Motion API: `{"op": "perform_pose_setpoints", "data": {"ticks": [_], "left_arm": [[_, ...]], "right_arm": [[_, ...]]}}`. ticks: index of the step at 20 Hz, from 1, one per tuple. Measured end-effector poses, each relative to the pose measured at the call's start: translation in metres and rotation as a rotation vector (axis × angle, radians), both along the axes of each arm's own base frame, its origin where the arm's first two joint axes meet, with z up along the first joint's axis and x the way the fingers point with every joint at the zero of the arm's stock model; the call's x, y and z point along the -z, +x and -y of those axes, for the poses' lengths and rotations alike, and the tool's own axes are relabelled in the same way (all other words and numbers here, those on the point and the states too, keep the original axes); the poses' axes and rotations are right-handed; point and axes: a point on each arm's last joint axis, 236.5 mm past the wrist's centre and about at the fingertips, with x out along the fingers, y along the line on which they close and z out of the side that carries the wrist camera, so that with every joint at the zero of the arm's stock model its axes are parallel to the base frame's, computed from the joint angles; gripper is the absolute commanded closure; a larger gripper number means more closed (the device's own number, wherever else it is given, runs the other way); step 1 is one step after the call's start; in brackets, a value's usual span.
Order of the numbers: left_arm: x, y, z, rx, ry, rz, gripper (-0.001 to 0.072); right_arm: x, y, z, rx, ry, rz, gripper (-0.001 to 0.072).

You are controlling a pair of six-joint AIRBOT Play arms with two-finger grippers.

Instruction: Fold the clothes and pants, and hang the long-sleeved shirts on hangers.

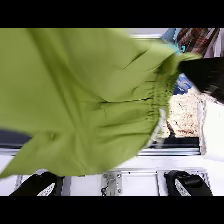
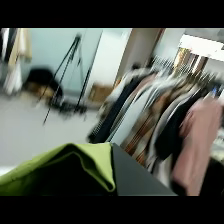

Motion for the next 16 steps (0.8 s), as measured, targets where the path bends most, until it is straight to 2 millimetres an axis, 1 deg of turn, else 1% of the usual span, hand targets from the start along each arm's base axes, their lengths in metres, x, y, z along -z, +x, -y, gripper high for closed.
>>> {"op": "perform_pose_setpoints", "data": {"ticks": [2, 3, 5, 6, 7, 8, 10, 12, 14, 16], "left_arm": [[0.056, 0.06, 0.015, -0.015, 0.068, -0.141, 0.0702], [0.091, 0.09, 0.021, -0.023, 0.097, -0.223, 0.0703], [0.161, 0.143, 0.023, -0.048, 0.148, -0.372, 0.0702], [0.195, 0.167, 0.021, -0.063, 0.169, -0.437, 0.0702], [0.225, 0.186, 0.019, -0.074, 0.182, -0.492, 0.0702], [0.254, 0.202, 0.016, -0.083, 0.187, -0.545, 0.0702], [0.301, 0.227, 0.011, -0.084, 0.165, -0.635, 0.0702], [0.334, 0.242, 0.006, -0.08, 0.125, -0.704, 0.0702], [0.351, 0.248, -0.001, -0.075, 0.092, -0.751, 0.0703], [0.357, 0.246, -0.009, -0.071, 0.078, -0.789, 0.0703]], "right_arm": [[0.047, 0.032, -0.004, -0.006, -0.048, -0.145, 0.0695], [0.072, 0.048, -0.005, -0.008, -0.075, -0.213, 0.0695], [0.125, 0.081, -0.007, -0.001, -0.124, -0.344, 0.0695], [0.152, 0.1, -0.007, 0.012, -0.141, -0.398, 0.0695], [0.177, 0.119, -0.006, 0.031, -0.148, -0.443, 0.0695], [0.197, 0.135, -0.006, 0.049, -0.15, -0.473, 0.0695], [0.234, 0.164, -0.005, 0.086, -0.157, -0.508, 0.0695], [0.258, 0.184, -0.001, 0.113, -0.171, -0.509, 0.0695], [0.27, 0.194, 0.004, 0.126, -0.191, -0.498, 0.0695], [0.271, 0.197, 0.011, 0.136, -0.219, -0.48, 0.0695]]}}
